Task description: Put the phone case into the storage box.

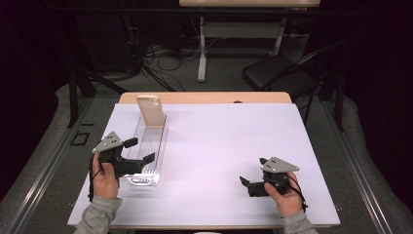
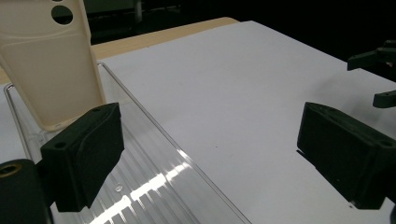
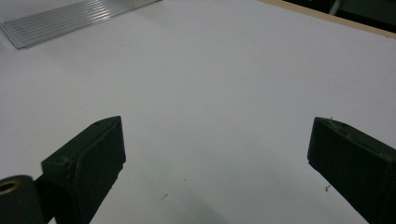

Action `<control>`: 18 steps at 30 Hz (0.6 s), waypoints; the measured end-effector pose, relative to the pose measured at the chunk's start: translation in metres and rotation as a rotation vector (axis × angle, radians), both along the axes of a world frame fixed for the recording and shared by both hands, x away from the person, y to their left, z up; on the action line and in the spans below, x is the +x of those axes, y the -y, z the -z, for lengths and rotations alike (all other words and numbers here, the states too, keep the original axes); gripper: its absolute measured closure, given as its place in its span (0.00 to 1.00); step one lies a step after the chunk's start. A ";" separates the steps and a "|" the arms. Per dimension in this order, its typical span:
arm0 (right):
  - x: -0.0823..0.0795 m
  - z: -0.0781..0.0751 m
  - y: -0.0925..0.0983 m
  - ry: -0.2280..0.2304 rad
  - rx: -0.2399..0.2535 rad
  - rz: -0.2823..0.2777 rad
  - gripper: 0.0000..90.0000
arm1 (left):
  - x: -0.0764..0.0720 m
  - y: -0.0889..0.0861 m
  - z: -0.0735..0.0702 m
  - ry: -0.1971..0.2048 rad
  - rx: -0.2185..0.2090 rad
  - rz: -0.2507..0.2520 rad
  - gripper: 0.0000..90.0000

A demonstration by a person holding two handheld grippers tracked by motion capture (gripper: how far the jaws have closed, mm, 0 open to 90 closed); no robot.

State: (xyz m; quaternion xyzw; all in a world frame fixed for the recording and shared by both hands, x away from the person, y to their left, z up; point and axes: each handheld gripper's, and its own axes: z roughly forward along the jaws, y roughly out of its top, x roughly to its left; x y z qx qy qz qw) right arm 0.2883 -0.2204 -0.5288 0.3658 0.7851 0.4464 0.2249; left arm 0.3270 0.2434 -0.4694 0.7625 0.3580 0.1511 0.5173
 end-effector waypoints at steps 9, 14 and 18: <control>0.000 0.006 -0.005 -0.009 0.006 -0.014 0.04 | 0.000 0.006 0.001 0.000 0.018 0.015 0.08; 0.000 0.007 -0.006 -0.013 0.004 -0.017 0.04 | -0.001 0.008 0.002 -0.001 0.023 0.019 0.08; 0.000 0.007 -0.007 -0.012 0.003 -0.021 0.04 | -0.001 0.009 0.002 0.001 0.023 0.023 0.08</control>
